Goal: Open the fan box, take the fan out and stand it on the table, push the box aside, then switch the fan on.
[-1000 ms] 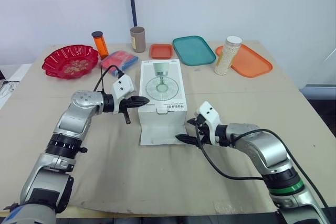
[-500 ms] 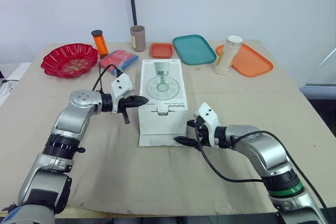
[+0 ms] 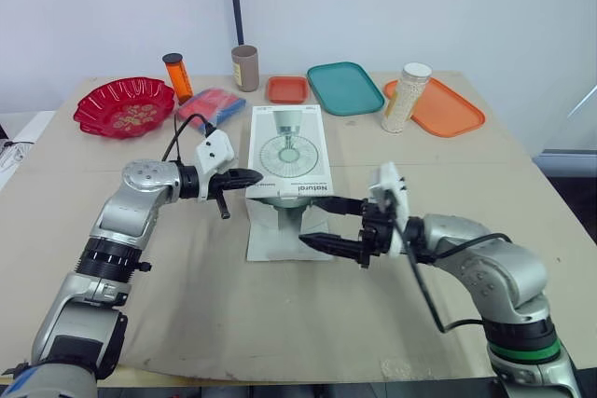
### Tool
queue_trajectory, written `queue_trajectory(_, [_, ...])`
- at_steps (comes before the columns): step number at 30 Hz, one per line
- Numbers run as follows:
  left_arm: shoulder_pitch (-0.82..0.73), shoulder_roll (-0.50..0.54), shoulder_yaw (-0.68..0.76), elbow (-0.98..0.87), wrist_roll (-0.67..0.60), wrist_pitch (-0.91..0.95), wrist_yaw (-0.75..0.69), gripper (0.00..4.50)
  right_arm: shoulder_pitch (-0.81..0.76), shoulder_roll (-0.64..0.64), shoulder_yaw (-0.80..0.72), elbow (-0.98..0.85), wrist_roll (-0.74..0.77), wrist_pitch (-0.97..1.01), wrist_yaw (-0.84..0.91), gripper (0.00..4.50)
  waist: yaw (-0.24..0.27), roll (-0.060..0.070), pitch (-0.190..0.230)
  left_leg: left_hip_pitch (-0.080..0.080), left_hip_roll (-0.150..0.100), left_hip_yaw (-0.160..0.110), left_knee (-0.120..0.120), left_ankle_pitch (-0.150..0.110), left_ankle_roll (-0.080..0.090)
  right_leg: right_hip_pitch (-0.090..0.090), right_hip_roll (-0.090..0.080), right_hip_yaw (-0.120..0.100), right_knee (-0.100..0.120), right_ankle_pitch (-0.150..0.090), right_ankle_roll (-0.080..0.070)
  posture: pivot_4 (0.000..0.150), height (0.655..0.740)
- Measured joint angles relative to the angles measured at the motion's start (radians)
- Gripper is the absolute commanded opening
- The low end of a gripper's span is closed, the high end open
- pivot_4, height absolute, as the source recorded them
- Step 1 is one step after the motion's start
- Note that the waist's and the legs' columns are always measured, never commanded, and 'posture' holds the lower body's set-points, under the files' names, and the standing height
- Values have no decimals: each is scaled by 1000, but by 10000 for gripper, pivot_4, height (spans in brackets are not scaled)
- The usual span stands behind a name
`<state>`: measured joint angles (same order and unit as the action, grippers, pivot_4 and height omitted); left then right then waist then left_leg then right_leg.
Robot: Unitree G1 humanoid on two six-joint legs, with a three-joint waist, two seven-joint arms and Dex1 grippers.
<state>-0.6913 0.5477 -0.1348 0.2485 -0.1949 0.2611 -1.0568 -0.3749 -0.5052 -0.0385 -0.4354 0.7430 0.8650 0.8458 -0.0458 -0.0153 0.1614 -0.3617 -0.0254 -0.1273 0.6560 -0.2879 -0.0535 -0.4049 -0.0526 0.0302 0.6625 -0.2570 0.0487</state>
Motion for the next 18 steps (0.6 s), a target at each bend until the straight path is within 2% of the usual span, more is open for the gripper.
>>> queue_trajectory(4, [0,3,1,3,0,0,1,727,-85,50,-7,75,-11,-8,-80,45000,-2,0,0,1,0,0,0,0,0,0,0,0,1,1,-1,1500,7400])
queue_trajectory(7, [3,7,17,2,-2,8,16,727,-148,91,29,176,-81,-37,-147,45000,-2,0,0,1,1,1,0,0,0,-1,1,0,1,1,-1,1500,7400])
queue_trajectory(11, [6,21,47,1,-10,42,44,727,-159,113,69,244,-132,-65,-170,45000,-1,0,0,-3,0,0,0,0,0,-4,-1,0,1,1,-1,1500,7400])
queue_trajectory(18, [7,24,129,-83,-101,139,67,727,-197,130,110,320,-205,-89,-195,45000,-1,0,0,-5,0,-1,1,1,-1,-5,-1,-1,1,1,-1,1500,7400])
